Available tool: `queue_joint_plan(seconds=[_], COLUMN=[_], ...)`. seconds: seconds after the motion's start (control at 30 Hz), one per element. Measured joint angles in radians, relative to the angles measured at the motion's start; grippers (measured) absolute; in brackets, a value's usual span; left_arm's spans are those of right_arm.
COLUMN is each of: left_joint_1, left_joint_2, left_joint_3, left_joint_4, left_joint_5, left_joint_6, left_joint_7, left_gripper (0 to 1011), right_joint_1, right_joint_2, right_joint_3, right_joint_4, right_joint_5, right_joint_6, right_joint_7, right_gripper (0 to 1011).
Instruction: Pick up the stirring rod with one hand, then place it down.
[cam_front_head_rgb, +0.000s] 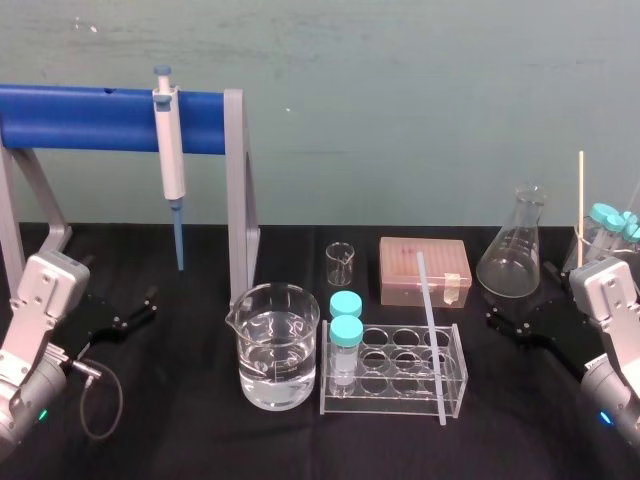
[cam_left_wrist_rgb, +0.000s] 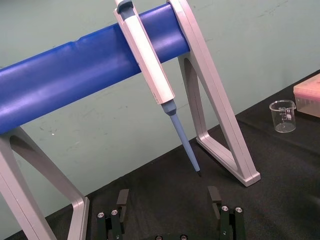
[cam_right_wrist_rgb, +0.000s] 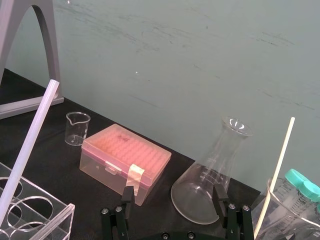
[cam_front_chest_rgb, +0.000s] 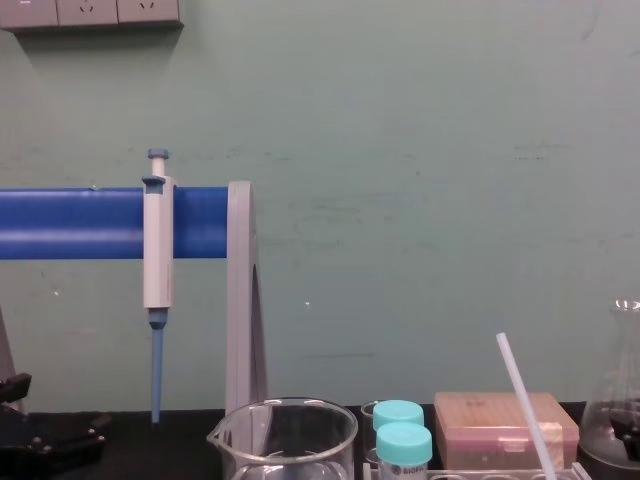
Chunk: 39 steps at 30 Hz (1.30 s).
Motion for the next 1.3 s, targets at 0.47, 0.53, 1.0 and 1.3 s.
queue_joint_plan(seconds=[0.47,0.53,1.0,1.3], left_joint_1=[0.000,0.000,0.000,0.000], left_joint_2=[0.000,0.000,0.000,0.000], left_joint_3=[0.000,0.000,0.000,0.000], left_joint_4=[0.000,0.000,0.000,0.000], left_joint_5=[0.000,0.000,0.000,0.000], left_joint_6=[0.000,0.000,0.000,0.000], left_joint_7=[0.000,0.000,0.000,0.000], left_gripper=[1000,1000,1000,1000], right_joint_1=[0.000,0.000,0.000,0.000], right_joint_2=[0.000,0.000,0.000,0.000], right_joint_3=[0.000,0.000,0.000,0.000], right_joint_4=[0.000,0.000,0.000,0.000], right_joint_5=[0.000,0.000,0.000,0.000], right_joint_6=[0.000,0.000,0.000,0.000], right_joint_7=[0.000,0.000,0.000,0.000], right_gripper=[1000,1000,1000,1000])
